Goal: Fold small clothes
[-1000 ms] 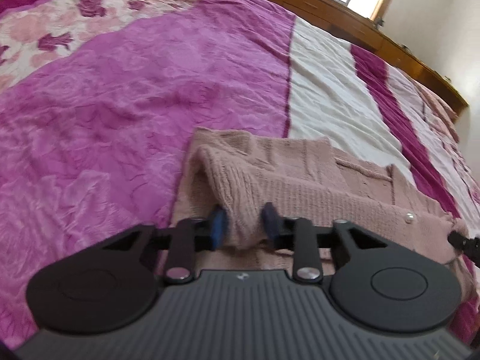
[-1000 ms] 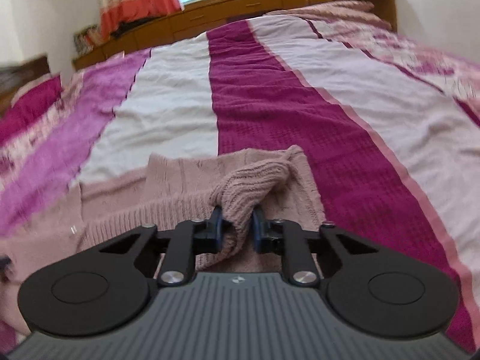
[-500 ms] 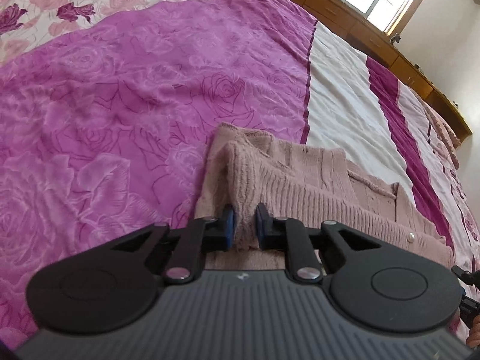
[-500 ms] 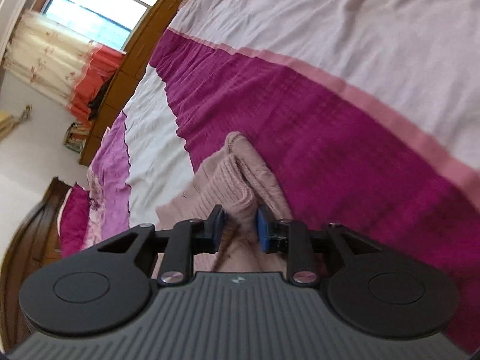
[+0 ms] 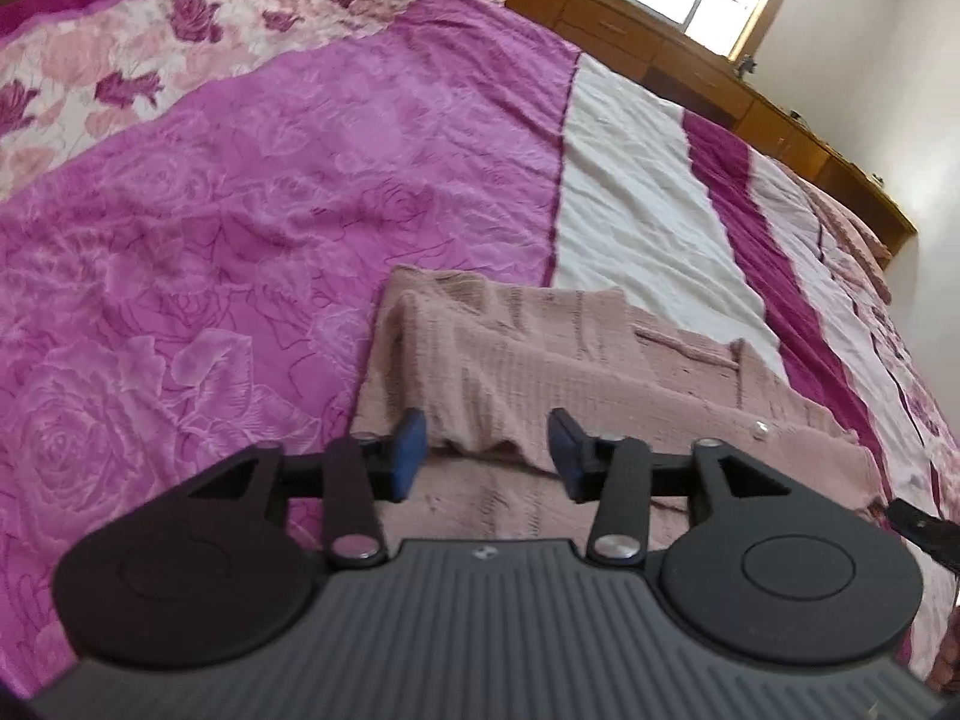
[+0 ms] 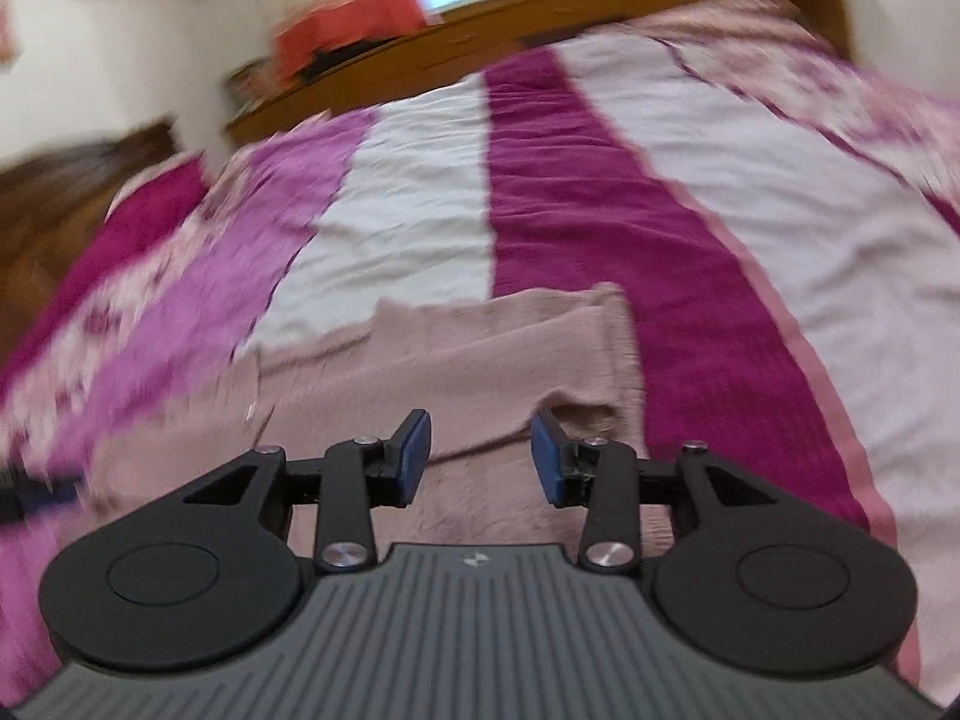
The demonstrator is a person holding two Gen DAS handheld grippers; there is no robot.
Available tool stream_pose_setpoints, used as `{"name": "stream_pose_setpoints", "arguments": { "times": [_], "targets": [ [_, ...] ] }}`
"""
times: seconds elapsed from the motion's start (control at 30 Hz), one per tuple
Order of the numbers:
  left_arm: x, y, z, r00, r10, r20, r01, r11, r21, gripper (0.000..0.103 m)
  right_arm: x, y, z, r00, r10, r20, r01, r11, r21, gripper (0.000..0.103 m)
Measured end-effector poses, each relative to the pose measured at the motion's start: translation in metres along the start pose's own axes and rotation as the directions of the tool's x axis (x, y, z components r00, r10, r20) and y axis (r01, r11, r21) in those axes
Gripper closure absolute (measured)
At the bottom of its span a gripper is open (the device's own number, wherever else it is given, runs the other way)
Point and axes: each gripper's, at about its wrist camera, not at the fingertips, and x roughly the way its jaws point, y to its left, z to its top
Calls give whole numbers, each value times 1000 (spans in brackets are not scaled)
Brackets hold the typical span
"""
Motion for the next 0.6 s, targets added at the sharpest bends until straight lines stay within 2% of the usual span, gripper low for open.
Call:
{"name": "stream_pose_setpoints", "arguments": {
  "times": [0.1, 0.13, 0.23, 0.4, 0.53, 0.6],
  "targets": [
    [-2, -14, -5, 1000, -1, -3, 1, 999, 49, 54, 3, 23, -11, 1000, 3, -10, -4, 990, -141, 55],
    [-1, -22, -8, 1000, 3, -3, -3, 996, 92, 54, 4, 32, -15, 1000, 12, -14, -14, 981, -194, 46],
    [4, -45, -19, 999, 42, 4, -42, 973, 229, 54, 3, 57, -28, 999, 40, 10, -34, 940, -339, 34],
    [18, -83, -35, 1000, 15, -26, -3, 916, 400, 53, 17, 89, -40, 999, 52, 1, -44, 851, -523, 34],
    [41, -98, -42, 994, -11, -107, 58, 893, 447, 53, 34, 101, -44, 999, 39, -37, -53, 807, -588, 34],
    [50, -101, -44, 993, -1, -119, 56, 887, 458, 53, 40, 101, -43, 999, 36, -36, -50, 799, -599, 34]
  ]
}}
